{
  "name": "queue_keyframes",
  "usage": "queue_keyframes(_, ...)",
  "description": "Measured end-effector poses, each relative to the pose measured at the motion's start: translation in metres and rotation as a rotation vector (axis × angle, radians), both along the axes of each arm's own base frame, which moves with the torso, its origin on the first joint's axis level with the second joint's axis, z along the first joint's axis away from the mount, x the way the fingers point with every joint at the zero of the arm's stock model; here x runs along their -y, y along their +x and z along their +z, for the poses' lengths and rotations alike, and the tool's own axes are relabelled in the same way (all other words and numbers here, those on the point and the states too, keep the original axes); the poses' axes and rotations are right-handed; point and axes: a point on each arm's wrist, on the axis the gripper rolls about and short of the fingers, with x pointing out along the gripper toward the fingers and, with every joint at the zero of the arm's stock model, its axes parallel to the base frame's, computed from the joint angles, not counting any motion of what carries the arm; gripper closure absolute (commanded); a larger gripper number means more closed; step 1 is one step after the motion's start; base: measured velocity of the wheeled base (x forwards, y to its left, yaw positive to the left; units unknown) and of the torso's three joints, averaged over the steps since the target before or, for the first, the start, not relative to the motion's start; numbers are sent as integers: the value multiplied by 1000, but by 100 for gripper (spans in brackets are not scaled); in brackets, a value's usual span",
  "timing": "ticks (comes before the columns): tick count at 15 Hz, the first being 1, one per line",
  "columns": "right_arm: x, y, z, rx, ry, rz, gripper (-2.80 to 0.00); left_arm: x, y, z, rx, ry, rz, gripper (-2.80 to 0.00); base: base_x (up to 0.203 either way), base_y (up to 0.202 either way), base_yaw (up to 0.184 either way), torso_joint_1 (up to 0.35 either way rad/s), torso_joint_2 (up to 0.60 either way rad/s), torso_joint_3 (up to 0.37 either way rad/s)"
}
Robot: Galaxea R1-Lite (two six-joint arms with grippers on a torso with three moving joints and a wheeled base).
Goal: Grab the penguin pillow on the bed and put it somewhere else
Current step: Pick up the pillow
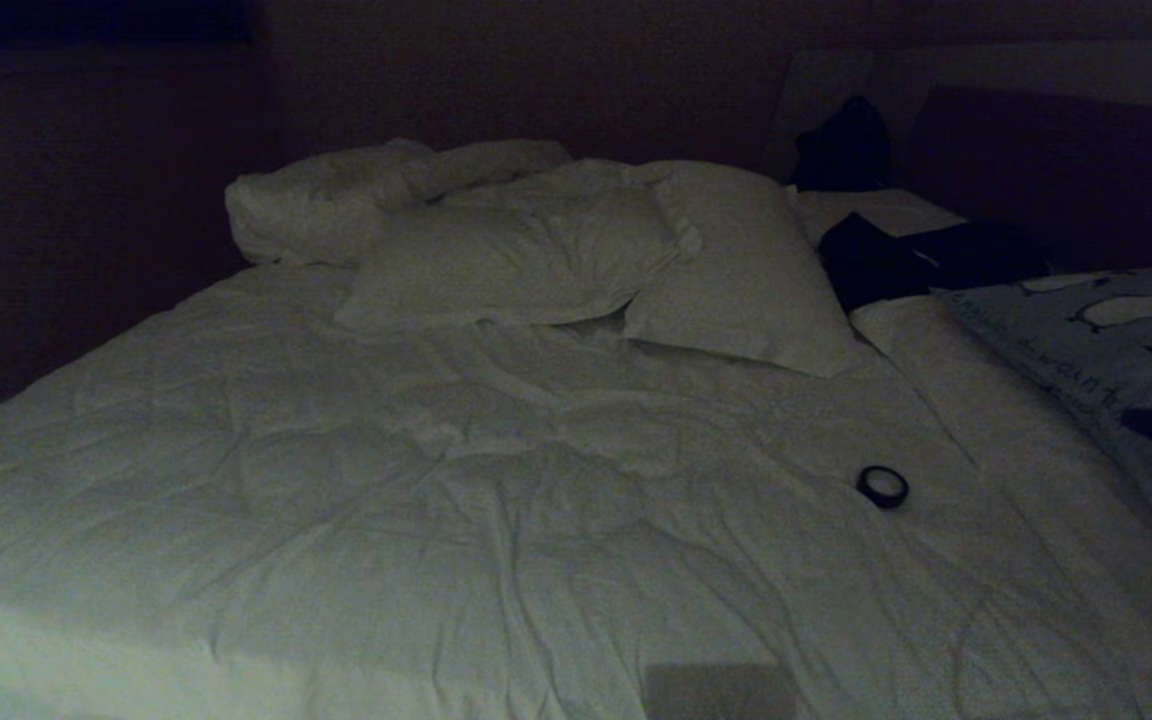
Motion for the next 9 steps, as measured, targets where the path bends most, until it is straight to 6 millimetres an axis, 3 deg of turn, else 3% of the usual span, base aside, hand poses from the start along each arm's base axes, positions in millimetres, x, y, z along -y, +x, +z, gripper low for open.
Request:
queue_keyframes(5,1,75,19,29,46,-45,0,0,0,0,0,0,-2,0,0,0,0,0,0,0)
queue_keyframes(9,6,118,15,10,83,-72,0,0,0,0,0,0,0,0,0,0,0,0,0,0)
